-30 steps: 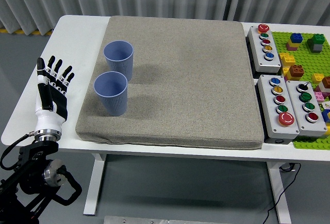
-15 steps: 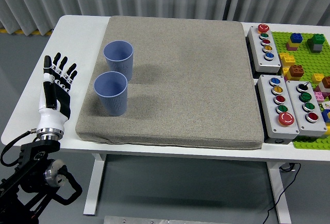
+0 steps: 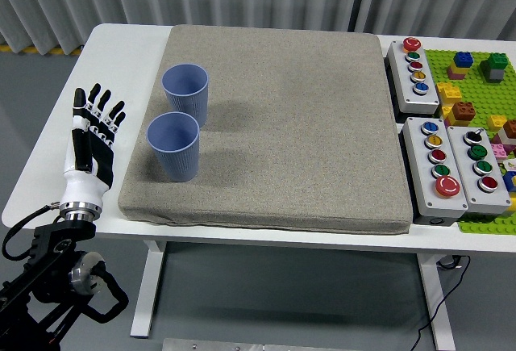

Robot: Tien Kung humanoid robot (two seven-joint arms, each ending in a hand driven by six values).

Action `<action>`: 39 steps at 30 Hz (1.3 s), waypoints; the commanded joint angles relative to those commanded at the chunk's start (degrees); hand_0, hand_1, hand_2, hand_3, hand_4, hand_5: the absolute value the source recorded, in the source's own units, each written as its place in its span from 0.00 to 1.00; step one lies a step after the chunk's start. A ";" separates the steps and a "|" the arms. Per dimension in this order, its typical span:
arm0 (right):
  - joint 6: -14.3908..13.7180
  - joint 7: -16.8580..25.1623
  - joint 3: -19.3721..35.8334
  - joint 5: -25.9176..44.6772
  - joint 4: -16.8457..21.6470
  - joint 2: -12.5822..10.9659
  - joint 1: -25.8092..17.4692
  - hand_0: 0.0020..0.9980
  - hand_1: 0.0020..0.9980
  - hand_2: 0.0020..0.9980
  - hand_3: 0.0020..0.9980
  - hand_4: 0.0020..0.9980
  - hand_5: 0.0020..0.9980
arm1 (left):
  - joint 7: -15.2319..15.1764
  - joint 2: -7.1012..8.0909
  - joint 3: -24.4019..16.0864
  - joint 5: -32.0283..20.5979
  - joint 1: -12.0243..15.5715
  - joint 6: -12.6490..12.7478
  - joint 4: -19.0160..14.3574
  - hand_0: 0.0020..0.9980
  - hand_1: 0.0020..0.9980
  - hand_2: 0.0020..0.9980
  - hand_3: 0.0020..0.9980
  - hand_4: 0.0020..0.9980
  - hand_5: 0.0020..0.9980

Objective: Pick cup pour cup place

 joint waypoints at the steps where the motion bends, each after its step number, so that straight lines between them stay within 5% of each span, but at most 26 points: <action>1: 0.03 0.00 0.01 -0.03 0.00 0.00 -0.05 0.65 0.64 0.55 0.59 0.00 0.02 | 0.00 0.00 -0.01 0.04 0.03 0.05 -0.02 0.91 0.89 1.00 1.00 0.91 1.00; 39: 0.19 0.01 -0.78 0.88 -0.10 -0.14 -0.13 0.65 0.64 0.55 0.59 0.00 0.03 | 0.55 0.10 0.12 0.72 0.01 0.31 -0.64 0.91 0.88 1.00 1.00 0.89 1.00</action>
